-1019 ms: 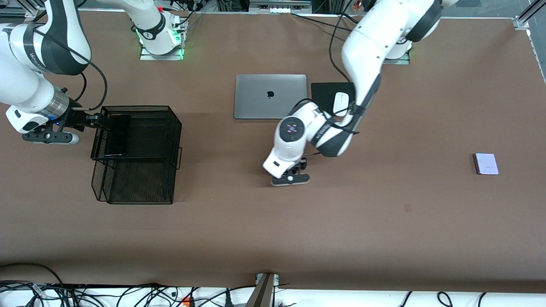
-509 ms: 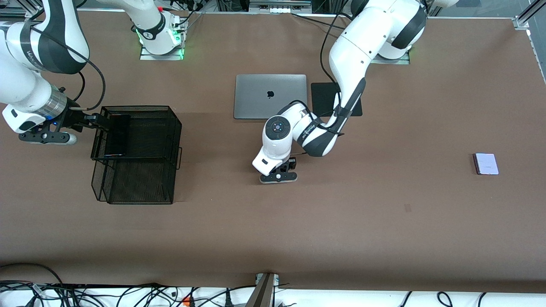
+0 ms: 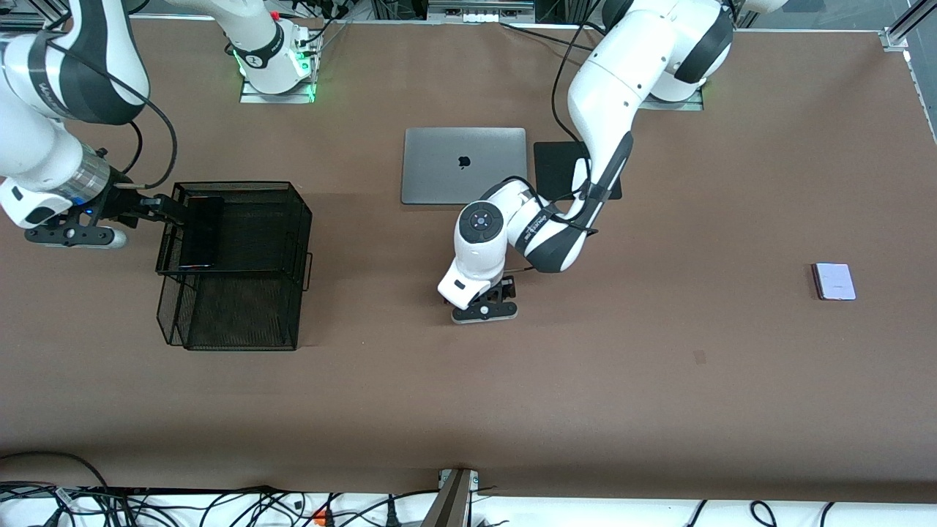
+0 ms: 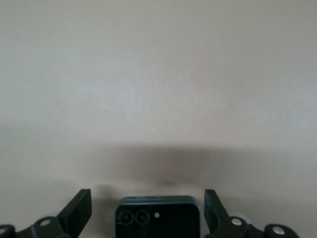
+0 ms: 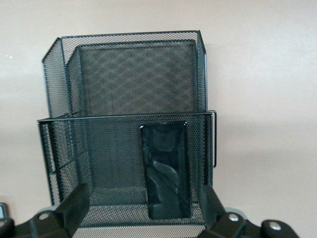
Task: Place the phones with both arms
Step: 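Release the black phone in the basket while the left gripper carries the flip phone, then set down the flip phone with the left gripper at the table middle, then grasp the flip phone with the right gripper while the left gripper grasps the white phone, then carry the flip phone with the right gripper into the mesh basket, then release the flip phone in the basket while the left gripper carries the white phone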
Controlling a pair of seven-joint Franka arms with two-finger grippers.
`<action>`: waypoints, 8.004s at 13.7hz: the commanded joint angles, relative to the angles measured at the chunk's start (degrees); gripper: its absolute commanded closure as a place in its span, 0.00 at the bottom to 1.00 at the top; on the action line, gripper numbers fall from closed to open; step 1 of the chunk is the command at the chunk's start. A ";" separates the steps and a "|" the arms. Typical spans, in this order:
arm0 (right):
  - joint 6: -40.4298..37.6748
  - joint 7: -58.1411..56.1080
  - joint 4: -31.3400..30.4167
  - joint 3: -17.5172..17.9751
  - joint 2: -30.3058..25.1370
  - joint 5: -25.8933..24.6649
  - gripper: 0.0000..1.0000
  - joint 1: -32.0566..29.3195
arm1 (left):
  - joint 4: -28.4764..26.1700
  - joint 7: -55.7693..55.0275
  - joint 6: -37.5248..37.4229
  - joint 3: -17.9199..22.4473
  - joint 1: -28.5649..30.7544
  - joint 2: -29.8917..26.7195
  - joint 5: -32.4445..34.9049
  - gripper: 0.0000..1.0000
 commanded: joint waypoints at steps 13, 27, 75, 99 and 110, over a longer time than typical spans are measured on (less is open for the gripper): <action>-2.65 19.15 47.61 13.47 43.63 21.71 0.00 11.46 | -20.78 38.44 -13.58 0.32 26.47 -20.99 2.72 0.00; 21.99 35.16 46.84 13.74 60.80 19.86 0.00 20.78 | -25.36 71.09 -2.60 -0.21 59.09 -22.41 4.59 0.00; 4.02 14.09 -2.70 -14.38 9.31 13.45 1.00 22.46 | -33.64 65.85 6.02 -1.35 61.33 -21.80 -4.12 1.00; 2.07 4.68 0.75 -18.24 10.79 13.80 0.00 21.75 | -3.40 5.19 0.57 0.92 -2.75 -0.97 -3.59 1.00; -1.04 4.59 3.42 -18.51 11.14 13.45 0.00 20.08 | -1.02 -5.03 -2.66 8.76 -9.90 -0.17 -3.59 0.00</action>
